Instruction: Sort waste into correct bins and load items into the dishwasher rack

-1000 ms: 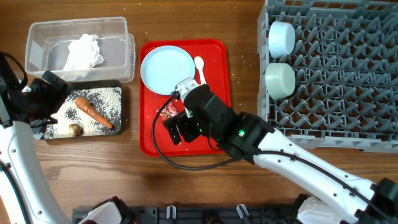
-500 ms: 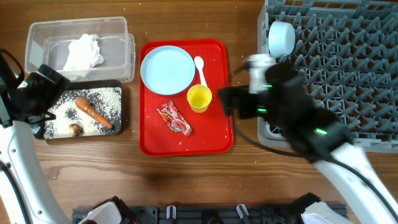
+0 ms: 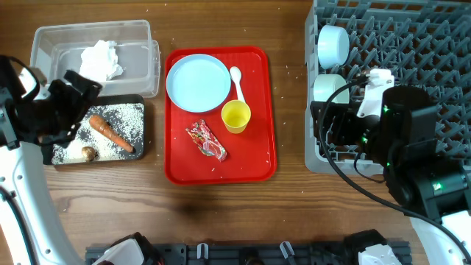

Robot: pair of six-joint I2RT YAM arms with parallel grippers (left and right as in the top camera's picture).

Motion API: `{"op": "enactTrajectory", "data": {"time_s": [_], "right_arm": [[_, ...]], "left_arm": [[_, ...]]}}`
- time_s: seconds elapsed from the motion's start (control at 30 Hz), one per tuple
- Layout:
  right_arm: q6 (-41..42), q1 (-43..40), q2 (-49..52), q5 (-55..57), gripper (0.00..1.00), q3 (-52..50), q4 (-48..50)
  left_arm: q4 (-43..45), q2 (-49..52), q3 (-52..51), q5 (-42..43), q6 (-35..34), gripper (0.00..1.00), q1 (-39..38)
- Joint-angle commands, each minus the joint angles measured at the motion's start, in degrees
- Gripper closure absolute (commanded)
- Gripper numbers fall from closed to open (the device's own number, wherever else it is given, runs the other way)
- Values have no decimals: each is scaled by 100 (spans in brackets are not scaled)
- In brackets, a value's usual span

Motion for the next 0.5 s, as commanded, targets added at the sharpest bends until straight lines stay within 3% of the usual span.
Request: {"op": "enactTrajectory", "data": {"time_s": [0.0, 0.13, 0.33, 0.47], "right_arm": [[-212, -20, 20, 120, 0, -17, -68], [-210, -20, 20, 166, 0, -17, 0], [-205, -20, 20, 162, 0, -17, -63], [-212, -20, 20, 168, 0, -17, -229]], "left_arm": [[31, 17, 48, 765, 140, 9, -284], [396, 341, -68, 332, 741, 12, -1635], [686, 1602, -79, -1274, 474, 6, -3770], [697, 2599, -79, -1862, -50, 7, -4378]]}}
